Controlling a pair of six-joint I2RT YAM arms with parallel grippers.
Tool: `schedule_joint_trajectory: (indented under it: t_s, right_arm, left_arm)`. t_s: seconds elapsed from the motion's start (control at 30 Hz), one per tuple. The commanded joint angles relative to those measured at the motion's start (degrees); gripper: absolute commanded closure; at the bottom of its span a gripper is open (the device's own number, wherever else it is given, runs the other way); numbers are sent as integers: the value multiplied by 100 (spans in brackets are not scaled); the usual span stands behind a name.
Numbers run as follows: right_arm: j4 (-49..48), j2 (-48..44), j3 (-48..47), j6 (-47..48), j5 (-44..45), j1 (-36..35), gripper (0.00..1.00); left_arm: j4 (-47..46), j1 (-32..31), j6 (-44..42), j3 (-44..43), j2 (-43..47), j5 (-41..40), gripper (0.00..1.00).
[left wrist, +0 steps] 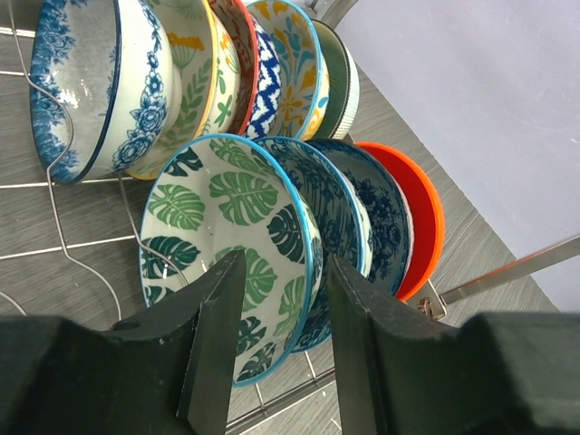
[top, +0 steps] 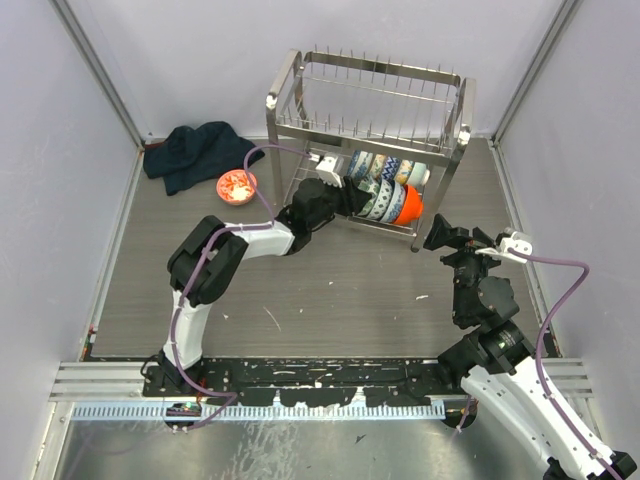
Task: Unload the bowls from the dish rack
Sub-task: Pick up the bowl from the dish rack.
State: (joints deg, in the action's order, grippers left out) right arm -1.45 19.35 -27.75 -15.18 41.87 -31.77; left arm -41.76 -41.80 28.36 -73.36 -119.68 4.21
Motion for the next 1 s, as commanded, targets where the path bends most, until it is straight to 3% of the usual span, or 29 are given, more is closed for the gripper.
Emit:
schedule_joint_trajectory:
  t_s: [0.0, 0.53, 0.97]
  right_arm:
    - [-151, -54, -44, -20, -3, -22, 0]
    - [-140, -73, -37, -14, 10, -22, 0]
    - [-142, -81, -28, -16, 23, -22, 0]
  left_arm:
    - [-279, -17, 46, -213, -119, 98, 52]
    - [-317, -21, 135, -301, -293, 185, 59]
    - [-373, -26, 206, -300, -375, 221, 72]
